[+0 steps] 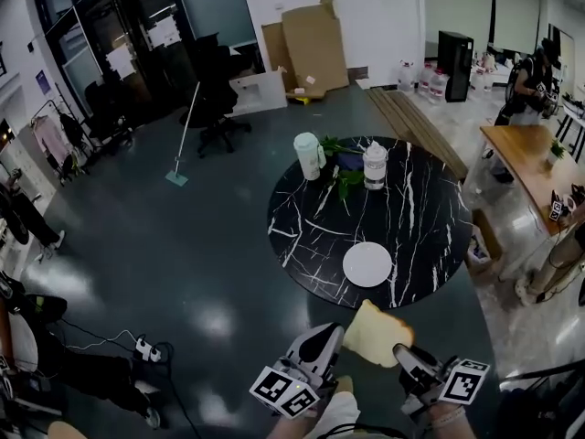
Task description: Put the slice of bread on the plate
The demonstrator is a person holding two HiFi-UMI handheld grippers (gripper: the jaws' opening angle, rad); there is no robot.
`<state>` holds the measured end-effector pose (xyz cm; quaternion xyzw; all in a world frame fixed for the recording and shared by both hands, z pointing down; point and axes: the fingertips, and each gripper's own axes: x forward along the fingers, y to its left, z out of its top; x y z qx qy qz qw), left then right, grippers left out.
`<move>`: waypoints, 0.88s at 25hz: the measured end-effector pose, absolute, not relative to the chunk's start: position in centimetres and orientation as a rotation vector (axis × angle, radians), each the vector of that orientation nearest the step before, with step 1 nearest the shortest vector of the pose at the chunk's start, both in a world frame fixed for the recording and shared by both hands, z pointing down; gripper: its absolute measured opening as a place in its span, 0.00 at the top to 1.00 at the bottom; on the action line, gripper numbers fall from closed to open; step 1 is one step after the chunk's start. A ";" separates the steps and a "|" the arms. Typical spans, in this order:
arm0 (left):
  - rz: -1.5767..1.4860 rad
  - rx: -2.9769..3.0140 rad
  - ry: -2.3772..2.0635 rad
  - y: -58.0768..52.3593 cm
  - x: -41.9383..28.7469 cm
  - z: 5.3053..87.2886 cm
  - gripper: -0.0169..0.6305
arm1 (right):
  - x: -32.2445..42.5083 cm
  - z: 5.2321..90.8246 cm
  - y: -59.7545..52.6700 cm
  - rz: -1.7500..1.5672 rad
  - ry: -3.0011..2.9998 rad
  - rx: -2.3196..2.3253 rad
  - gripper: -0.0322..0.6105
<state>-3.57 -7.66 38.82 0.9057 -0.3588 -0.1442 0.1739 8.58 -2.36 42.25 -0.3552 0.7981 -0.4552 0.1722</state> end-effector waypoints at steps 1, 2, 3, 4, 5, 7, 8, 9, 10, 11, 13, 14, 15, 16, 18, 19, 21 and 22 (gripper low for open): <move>-0.405 2.568 -1.010 -8.2 -3.6 38.9 0.96 | 8.5 42.4 -3.0 -1.297 2.261 -1.013 0.81; -0.402 2.568 -1.003 -8.8 -3.7 39.0 0.96 | 8.5 42.5 -3.7 -1.302 2.257 -1.020 0.81; -0.399 2.567 -0.996 -9.4 -3.8 39.1 0.96 | 8.4 42.6 -4.3 -1.305 2.252 -1.029 0.81; -0.397 2.565 -0.992 -10.0 -3.9 39.1 0.96 | 8.5 42.7 -5.0 -1.309 2.248 -1.039 0.81; -0.395 2.562 -0.990 -10.6 -4.0 39.2 0.96 | 8.5 42.8 -5.7 -1.313 2.244 -1.048 0.81; -0.394 2.556 -0.991 -11.8 -4.2 39.5 0.96 | 8.7 43.3 -6.9 -1.321 2.236 -1.063 0.81; -0.393 2.554 -0.993 -12.4 -4.3 39.7 0.96 | 8.7 43.5 -7.5 -1.326 2.235 -1.070 0.81; -0.391 2.553 -0.995 -12.9 -4.4 39.9 0.96 | 8.8 43.7 -8.0 -1.328 2.235 -1.076 0.81; -0.387 2.554 -0.996 -13.4 -4.5 40.0 0.96 | 8.8 43.8 -8.5 -1.327 2.234 -1.080 0.81; -0.382 2.557 -0.997 -13.8 -4.6 40.0 0.96 | 8.7 43.6 -8.9 -1.324 2.232 -1.084 0.81; -0.375 2.563 -1.001 -14.7 -5.0 39.8 0.96 | 8.5 42.9 -9.6 -1.313 2.226 -1.090 0.81; -0.378 2.564 -1.000 -15.2 -5.1 39.5 0.96 | 8.5 42.6 -9.9 -1.307 2.225 -1.095 0.81; -0.385 2.566 -0.995 -15.6 -4.9 39.2 0.96 | 8.5 42.3 -10.2 -1.302 2.225 -1.102 0.81; -0.392 2.568 -0.987 -16.0 -4.7 39.0 0.96 | 8.7 42.2 -10.5 -1.301 2.227 -1.110 0.81; -0.397 2.567 -0.965 -16.3 -4.0 38.8 0.96 | 9.0 42.3 -10.9 -1.310 2.226 -1.127 0.81; -0.395 2.561 -0.955 -16.3 -3.7 38.6 0.96 | 9.1 42.4 -11.2 -1.316 2.222 -1.131 0.81; -0.392 2.544 -0.952 -16.6 -3.6 38.1 0.96 | 9.2 42.5 -12.0 -1.325 2.216 -1.129 0.81; -0.392 2.539 -0.961 -17.0 -3.7 37.8 0.96 | 9.1 42.3 -12.5 -1.324 2.218 -1.126 0.81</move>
